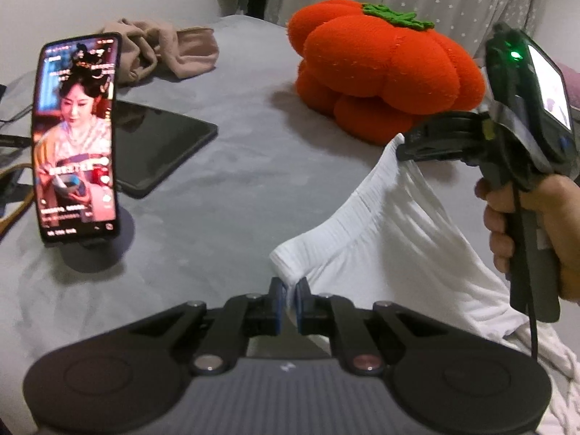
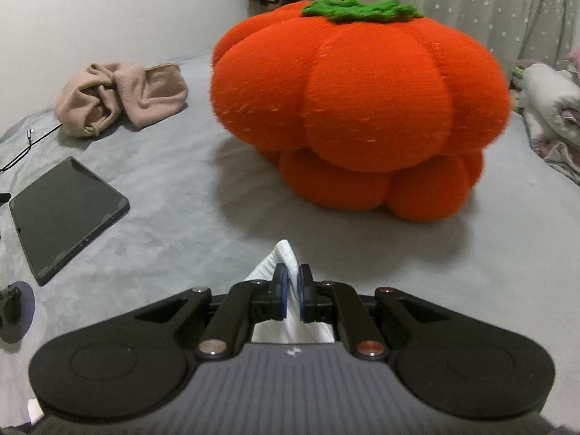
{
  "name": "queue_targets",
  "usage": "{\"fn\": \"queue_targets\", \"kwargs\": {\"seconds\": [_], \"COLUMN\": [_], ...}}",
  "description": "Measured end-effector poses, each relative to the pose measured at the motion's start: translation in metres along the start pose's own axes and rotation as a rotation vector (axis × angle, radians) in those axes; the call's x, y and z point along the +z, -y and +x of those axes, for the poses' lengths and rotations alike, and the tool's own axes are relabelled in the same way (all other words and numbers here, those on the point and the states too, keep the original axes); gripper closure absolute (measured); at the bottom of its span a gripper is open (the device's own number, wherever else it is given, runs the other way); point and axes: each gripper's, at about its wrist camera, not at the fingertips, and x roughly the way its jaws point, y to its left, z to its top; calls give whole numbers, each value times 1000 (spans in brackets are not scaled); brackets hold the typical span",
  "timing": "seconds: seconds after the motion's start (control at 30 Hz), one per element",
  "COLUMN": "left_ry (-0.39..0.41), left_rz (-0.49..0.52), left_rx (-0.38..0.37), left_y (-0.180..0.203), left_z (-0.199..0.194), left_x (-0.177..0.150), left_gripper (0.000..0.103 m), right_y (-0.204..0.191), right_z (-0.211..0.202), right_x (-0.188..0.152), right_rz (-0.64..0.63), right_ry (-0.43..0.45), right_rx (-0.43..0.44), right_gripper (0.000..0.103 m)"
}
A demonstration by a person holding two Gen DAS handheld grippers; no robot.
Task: Fold clothes
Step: 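Lift the waistband with both grippers, pulling the garment taut, then lower the garment flat onto the bed and open both grippers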
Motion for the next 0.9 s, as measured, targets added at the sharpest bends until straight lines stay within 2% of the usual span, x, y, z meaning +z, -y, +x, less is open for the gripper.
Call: {"fn": "queue_targets", "kwargs": {"seconds": [0.4, 0.5, 0.6, 0.63, 0.67, 0.7, 0.8, 0.9], "left_ry": [-94, -102, -86, -76, -65, -53, -24, -20], "left_rz": [60, 64, 57, 57, 59, 62, 68, 50], "left_rx": [84, 94, 107, 112, 119, 131, 154, 129], "left_y": [0, 1, 2, 3, 3, 4, 7, 7], "left_z": [28, 29, 27, 25, 23, 21, 17, 15], "left_x": [-7, -7, -6, -6, -6, -6, -6, -4], "left_gripper": [95, 90, 83, 80, 73, 67, 63, 60], "right_y": [-10, -10, -5, -2, 1, 4, 15, 28], "right_z": [46, 44, 35, 31, 25, 20, -1, -18], "right_x": [-22, -23, -21, -20, -19, -18, -19, -24], "right_rz": [29, 31, 48, 55, 62, 65, 49, 41], "right_ry": [-67, -62, -60, -56, -50, -40, -17, -17], "right_rx": [58, 66, 82, 88, 95, 98, 90, 71], "right_gripper": [95, 86, 85, 75, 60, 55, 54, 54]}}
